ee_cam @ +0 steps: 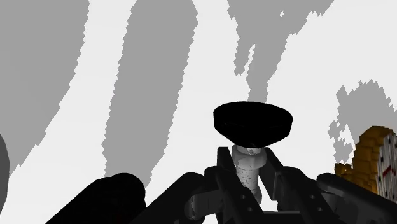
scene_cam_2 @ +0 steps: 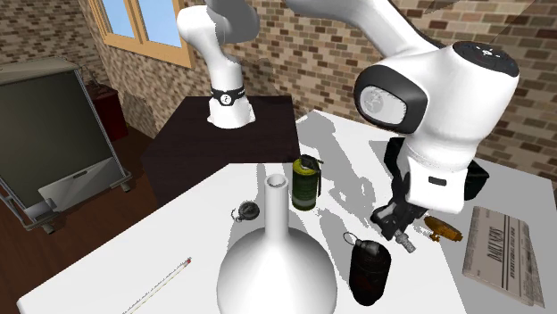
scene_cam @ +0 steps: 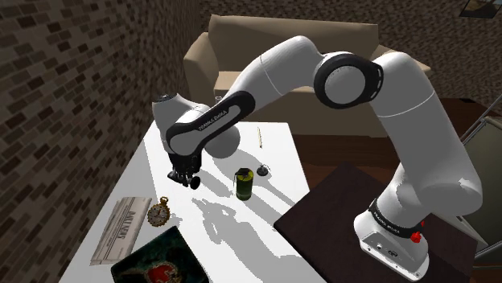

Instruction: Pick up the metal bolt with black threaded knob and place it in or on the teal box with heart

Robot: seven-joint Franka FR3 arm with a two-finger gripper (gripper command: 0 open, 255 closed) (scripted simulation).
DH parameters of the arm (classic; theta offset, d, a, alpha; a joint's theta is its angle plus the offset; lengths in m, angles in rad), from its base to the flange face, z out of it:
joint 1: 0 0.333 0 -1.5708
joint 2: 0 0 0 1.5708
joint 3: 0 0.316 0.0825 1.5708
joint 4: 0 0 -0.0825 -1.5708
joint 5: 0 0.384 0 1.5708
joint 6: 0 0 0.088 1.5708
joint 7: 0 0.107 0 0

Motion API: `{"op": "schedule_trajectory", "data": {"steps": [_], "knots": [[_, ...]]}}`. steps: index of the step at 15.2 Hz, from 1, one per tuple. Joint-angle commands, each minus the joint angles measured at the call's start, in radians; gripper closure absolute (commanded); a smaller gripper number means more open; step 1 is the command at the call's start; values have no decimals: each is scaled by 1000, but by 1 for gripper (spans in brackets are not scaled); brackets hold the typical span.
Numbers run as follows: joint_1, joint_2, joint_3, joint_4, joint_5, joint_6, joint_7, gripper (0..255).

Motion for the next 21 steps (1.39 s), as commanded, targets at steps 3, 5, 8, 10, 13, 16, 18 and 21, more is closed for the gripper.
{"op": "schedule_trajectory", "data": {"steps": [3,5,8,10,13,16,18,21], "knots": [[-5,-33,7,-1,8,-32,-2,255],[-7,-49,11,0,12,-49,-4,255],[-10,-73,15,3,17,-75,-5,255],[-12,-87,19,6,21,-93,-7,255],[-14,-109,23,12,27,-120,-8,255],[-16,-128,27,22,33,-149,-10,255],[-18,-141,30,30,36,-168,-11,255],[-19,-158,34,43,41,-198,-13,255]]}}
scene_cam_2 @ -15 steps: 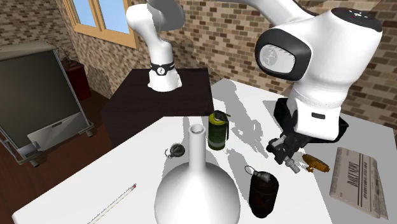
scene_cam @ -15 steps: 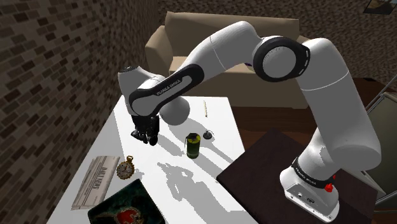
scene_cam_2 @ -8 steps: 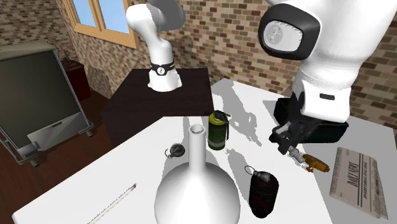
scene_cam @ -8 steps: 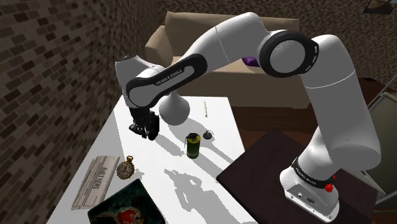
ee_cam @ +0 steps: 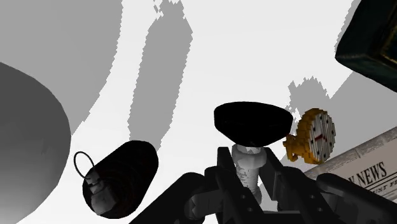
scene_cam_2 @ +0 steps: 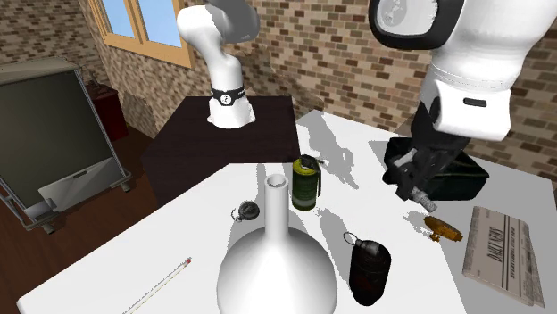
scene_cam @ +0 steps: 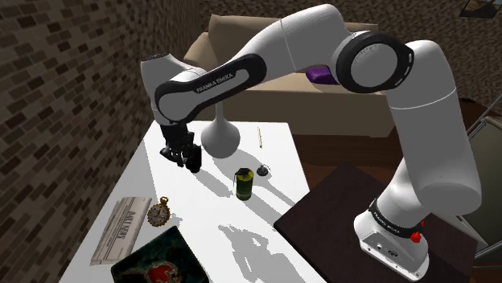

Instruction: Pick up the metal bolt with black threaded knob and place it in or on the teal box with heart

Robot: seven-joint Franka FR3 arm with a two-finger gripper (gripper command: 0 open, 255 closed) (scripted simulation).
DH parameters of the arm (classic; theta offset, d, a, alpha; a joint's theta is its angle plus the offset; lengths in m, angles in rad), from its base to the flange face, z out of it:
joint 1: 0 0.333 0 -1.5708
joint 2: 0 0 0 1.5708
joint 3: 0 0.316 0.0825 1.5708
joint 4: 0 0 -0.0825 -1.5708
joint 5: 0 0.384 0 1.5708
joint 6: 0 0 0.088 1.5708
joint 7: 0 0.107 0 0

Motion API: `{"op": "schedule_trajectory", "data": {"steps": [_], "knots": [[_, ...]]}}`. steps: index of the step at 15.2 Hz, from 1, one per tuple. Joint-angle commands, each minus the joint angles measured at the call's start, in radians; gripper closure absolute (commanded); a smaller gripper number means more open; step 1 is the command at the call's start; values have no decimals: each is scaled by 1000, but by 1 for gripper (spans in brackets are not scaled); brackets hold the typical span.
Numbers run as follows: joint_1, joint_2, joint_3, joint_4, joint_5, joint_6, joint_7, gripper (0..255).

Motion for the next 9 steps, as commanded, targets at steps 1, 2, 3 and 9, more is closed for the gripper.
{"op": "schedule_trajectory", "data": {"steps": [1,2,3,9], "knots": [[0,-7,2,13,3,-20,-1,255],[11,-18,7,-6,3,-11,17,255],[23,-28,12,-24,4,-3,36,255],[101,-69,41,-99,6,34,150,255]]}}
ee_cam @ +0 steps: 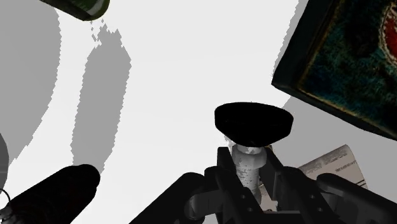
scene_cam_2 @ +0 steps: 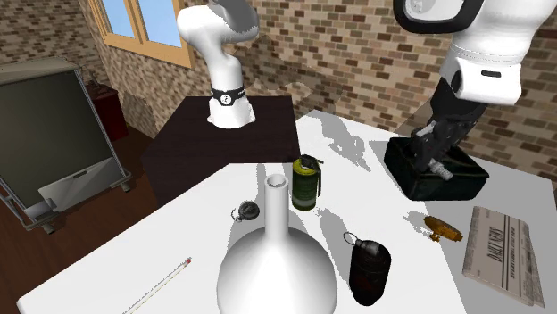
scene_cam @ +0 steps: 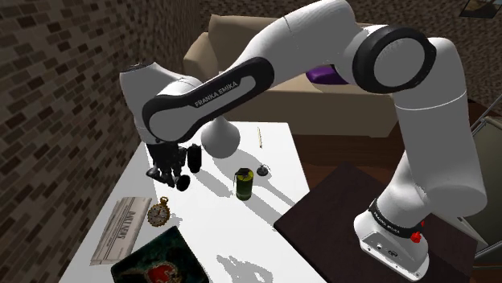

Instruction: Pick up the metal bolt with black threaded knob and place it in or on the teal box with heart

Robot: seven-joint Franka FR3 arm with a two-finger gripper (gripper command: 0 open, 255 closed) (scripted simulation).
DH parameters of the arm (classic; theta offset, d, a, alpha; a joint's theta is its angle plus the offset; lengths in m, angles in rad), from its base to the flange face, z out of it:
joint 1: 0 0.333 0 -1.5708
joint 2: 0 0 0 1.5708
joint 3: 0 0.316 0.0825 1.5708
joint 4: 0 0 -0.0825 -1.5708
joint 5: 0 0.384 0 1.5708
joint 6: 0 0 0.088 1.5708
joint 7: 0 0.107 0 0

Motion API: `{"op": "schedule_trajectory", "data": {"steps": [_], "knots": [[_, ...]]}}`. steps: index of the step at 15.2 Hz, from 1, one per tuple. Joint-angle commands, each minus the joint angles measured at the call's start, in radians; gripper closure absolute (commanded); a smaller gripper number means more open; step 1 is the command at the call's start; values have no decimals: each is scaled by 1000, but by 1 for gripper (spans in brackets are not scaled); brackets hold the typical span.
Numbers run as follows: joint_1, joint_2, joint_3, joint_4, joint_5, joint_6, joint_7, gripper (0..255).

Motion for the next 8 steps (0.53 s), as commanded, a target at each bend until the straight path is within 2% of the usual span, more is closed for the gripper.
{"op": "schedule_trajectory", "data": {"steps": [1,8], "knots": [[26,-13,10,-22,1,10,39,255],[134,-17,39,-36,-8,24,178,255]]}}
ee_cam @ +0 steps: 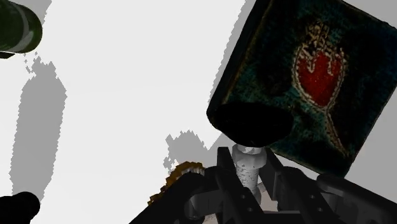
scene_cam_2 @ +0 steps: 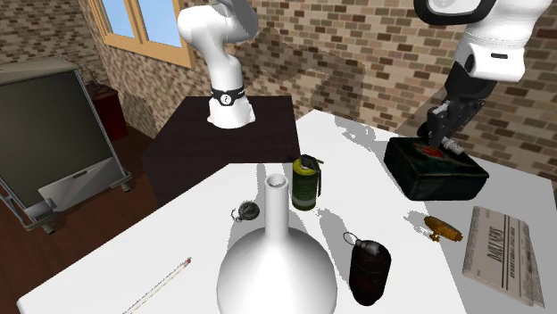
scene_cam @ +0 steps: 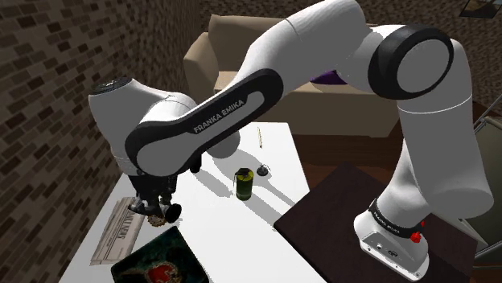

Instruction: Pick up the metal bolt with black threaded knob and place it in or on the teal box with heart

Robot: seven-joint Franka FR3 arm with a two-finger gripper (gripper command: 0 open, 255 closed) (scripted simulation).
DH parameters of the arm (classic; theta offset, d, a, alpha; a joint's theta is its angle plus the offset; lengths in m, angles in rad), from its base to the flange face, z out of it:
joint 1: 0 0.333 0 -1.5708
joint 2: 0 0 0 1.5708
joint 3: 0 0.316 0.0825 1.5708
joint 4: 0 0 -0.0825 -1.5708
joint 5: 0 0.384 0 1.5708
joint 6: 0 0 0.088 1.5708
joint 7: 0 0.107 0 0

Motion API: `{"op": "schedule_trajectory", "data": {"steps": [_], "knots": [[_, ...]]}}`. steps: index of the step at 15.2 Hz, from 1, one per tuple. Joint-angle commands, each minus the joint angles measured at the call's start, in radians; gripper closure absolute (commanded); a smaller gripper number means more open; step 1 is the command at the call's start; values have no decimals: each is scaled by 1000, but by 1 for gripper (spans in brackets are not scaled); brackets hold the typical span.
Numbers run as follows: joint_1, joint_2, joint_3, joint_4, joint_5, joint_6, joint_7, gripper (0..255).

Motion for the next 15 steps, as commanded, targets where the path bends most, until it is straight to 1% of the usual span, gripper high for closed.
{"op": "schedule_trajectory", "data": {"steps": [1,7,15], "knots": [[37,4,8,-1,-5,6,46,255],[149,41,26,52,-22,-6,171,255],[156,92,12,23,-42,72,178,255]]}}
